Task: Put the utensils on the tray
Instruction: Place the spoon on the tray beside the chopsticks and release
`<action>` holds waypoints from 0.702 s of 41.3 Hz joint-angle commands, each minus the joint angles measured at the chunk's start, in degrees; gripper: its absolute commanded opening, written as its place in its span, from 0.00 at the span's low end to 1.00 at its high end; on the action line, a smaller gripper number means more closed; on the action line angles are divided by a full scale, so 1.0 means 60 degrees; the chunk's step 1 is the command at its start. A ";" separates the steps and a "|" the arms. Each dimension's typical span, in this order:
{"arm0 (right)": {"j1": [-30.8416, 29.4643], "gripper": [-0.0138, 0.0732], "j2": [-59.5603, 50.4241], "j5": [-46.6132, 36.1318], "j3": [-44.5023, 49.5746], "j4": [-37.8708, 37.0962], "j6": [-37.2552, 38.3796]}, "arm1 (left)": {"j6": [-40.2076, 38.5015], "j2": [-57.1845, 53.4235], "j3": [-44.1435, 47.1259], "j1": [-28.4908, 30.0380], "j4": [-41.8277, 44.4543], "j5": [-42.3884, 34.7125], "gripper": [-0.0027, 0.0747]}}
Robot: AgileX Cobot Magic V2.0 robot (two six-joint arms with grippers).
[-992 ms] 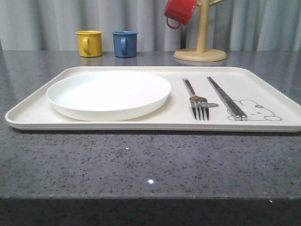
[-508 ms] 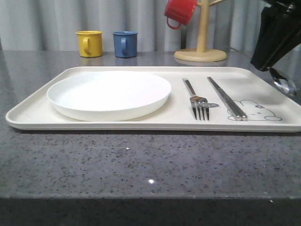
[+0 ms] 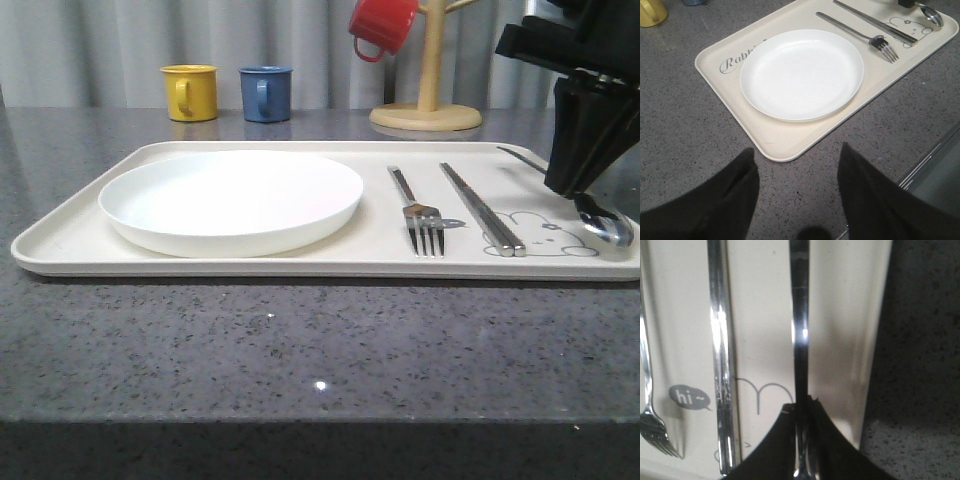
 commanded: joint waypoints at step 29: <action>-0.0040 0.38 -0.0030 -0.0319 -0.0280 0.0108 0.0327 | -0.0104 0.0009 -0.0232 -0.0078 -0.0055 -0.0696 0.49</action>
